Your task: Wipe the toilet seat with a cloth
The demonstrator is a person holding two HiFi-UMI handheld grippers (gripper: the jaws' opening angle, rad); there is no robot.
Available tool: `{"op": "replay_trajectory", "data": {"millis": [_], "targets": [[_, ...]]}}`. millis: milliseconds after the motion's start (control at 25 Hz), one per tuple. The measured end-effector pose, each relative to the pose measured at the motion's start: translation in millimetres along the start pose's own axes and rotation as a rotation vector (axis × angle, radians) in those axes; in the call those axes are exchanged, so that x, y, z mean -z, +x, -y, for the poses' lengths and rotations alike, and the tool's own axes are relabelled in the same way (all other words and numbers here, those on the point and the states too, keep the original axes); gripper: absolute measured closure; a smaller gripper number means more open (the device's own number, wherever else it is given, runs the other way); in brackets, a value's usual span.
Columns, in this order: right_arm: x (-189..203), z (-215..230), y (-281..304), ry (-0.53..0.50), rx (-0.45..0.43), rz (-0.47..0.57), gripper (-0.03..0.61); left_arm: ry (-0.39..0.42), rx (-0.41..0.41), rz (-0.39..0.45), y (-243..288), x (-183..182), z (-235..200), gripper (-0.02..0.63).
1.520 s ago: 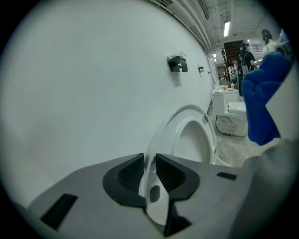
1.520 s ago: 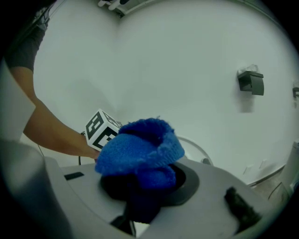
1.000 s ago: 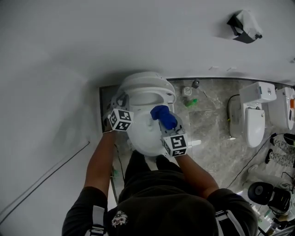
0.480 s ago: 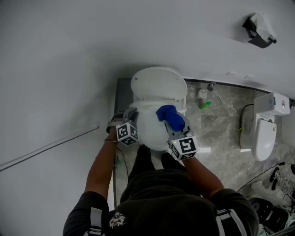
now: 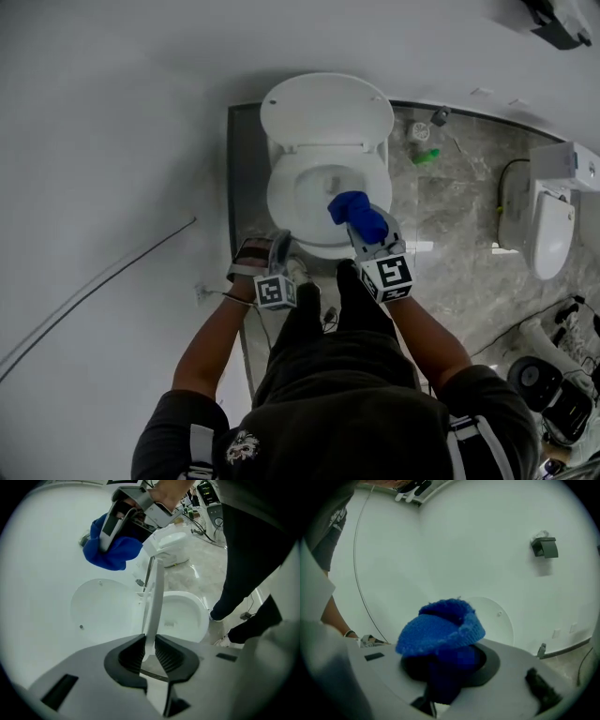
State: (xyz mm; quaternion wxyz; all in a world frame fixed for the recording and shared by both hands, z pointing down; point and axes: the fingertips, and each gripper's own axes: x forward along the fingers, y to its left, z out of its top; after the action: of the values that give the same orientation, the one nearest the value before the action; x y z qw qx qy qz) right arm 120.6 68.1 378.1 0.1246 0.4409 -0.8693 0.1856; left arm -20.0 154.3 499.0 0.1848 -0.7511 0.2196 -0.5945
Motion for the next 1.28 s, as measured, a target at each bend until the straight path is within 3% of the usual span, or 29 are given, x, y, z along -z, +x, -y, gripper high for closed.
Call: {"op": "replay_trajectory", "data": {"millis": [160, 280, 400, 480, 880, 1160, 1280], "targets": [[40.5, -12.2, 1.0, 0.006, 0.042, -0.067, 0.486, 0.049, 0.027, 0.021, 18.1, 10.1, 53.7, 0.548], [73.8, -22.6, -4.0, 0.068, 0.069, -0.111, 0.486, 0.07, 0.121, 0.024, 35.8, 15.5, 111.9, 0.511], [88.8, -27.5, -2.9, 0.103, 0.09, -0.118, 0.486, 0.067, 0.263, -0.001, 55.7, 20.5, 161.6, 0.406], [95.0, -28.7, -2.0, 0.113, 0.109, -0.113, 0.486, 0.059, 0.309, -0.014, 72.2, 22.7, 181.9, 0.331], [160.6, -31.1, -28.0, 0.129, 0.172, -0.194, 0.486, 0.169, 0.371, -0.083, 148.8, 47.8, 268.0, 0.273], [189.2, -35.7, -41.6, 0.147, 0.188, -0.229, 0.486, 0.098, 0.392, -0.118, 168.1, 47.5, 278.4, 0.273], [189.5, -33.6, -35.6, 0.137, 0.188, -0.228, 0.486, -0.024, 0.379, -0.098, 160.7, 42.9, 265.5, 0.276]]}}
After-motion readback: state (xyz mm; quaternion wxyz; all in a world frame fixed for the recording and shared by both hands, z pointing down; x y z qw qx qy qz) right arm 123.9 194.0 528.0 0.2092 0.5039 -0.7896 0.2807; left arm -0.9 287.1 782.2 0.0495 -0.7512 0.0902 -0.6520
